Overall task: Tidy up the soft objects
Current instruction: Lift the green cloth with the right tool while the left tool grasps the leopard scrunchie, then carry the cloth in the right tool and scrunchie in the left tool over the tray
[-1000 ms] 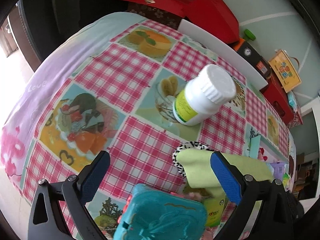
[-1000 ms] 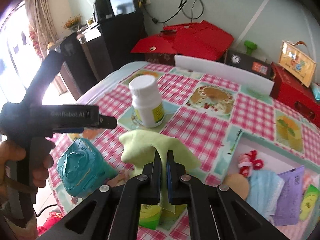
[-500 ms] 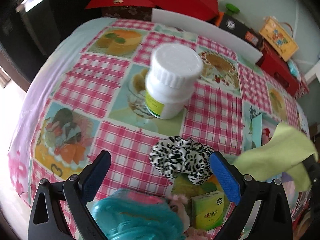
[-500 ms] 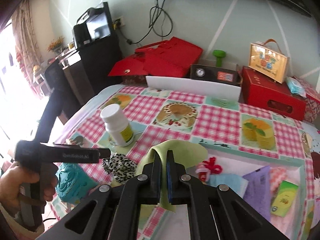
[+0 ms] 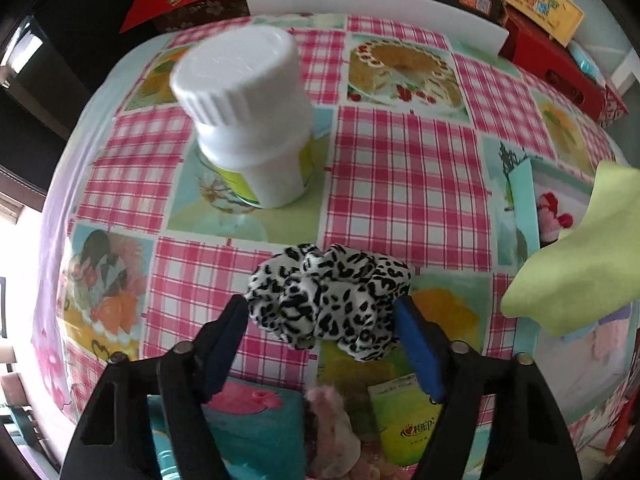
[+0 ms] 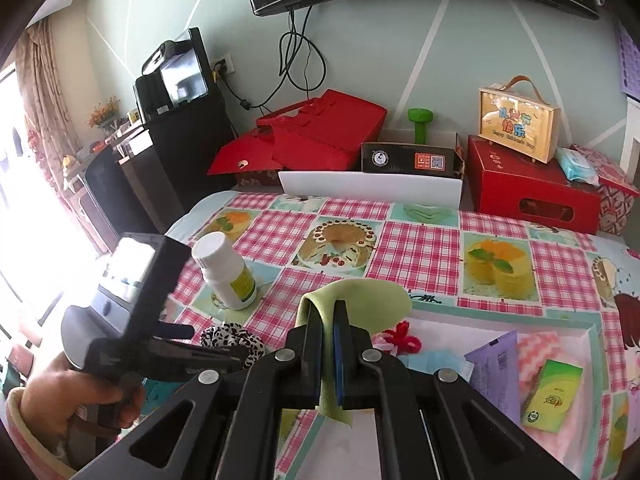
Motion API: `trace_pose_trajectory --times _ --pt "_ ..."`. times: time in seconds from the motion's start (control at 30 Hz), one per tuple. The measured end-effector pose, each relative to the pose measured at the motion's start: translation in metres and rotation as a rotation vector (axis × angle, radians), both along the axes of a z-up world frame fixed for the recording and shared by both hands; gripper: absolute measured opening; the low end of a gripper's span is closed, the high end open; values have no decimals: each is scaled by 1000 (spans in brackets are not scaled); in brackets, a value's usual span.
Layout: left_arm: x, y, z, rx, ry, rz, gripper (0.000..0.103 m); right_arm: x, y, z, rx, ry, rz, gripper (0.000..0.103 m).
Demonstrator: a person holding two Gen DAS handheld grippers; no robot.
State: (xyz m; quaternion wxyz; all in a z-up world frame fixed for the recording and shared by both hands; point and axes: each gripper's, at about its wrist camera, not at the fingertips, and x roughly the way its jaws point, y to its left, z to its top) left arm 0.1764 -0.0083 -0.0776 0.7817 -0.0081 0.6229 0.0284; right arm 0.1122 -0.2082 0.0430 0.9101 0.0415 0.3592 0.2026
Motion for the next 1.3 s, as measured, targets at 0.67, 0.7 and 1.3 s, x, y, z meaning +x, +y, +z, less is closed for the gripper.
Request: trace_pose_trajectory --times 0.67,0.7,1.3 --pt "-6 -16 17 -70 -105 1 37 0 -22 5 53 -11 -46 5" --pt "-9 -14 23 -77 -121 4 37 -1 -23 7 56 -14 -49 5" --pt "-37 -38 122 -203 -434 -53 36 -31 -65 54 105 -167 -149 5"
